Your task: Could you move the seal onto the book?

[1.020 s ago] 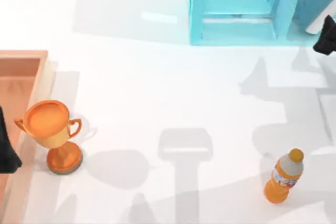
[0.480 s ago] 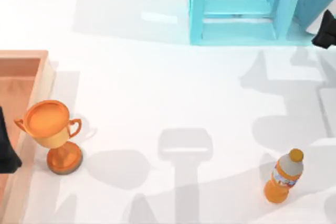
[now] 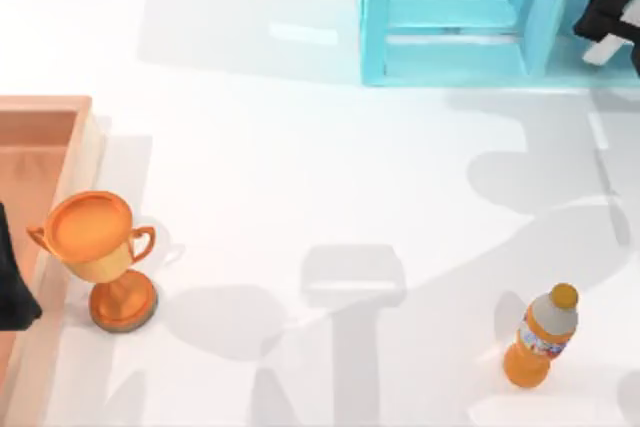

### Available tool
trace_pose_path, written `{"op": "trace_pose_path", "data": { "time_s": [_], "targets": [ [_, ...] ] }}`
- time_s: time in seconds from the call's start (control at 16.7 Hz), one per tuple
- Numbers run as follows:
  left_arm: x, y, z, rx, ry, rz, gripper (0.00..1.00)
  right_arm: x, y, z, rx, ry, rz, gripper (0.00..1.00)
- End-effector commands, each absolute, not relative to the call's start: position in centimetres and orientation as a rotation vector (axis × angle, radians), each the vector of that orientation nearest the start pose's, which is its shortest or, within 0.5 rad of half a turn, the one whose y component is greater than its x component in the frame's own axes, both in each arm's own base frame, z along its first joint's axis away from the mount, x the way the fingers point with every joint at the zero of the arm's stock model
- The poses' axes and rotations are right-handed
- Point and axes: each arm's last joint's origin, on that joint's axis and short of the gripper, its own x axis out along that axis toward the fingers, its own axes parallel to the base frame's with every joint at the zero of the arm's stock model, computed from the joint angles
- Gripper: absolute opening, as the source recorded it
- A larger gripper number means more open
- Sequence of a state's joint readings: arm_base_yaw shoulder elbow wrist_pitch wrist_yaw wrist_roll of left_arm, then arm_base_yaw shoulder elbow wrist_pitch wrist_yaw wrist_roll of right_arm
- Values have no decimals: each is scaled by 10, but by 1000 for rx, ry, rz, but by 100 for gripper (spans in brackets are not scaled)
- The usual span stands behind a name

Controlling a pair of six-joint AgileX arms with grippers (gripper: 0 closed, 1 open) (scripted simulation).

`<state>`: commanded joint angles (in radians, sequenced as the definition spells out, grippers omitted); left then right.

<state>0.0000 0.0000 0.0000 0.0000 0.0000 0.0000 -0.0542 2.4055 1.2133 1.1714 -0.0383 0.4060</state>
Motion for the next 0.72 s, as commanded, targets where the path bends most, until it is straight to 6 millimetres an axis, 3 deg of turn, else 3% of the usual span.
{"op": "trace_pose_path", "data": {
  "time_s": [0.36, 0.72],
  "targets": [
    [106, -1, 160, 0, 0, 0, 100, 474, -19, 69, 396, 26, 7, 100],
    [106, -1, 160, 0, 0, 0, 100, 474, -19, 69, 396, 26, 7, 55]
  ]
}}
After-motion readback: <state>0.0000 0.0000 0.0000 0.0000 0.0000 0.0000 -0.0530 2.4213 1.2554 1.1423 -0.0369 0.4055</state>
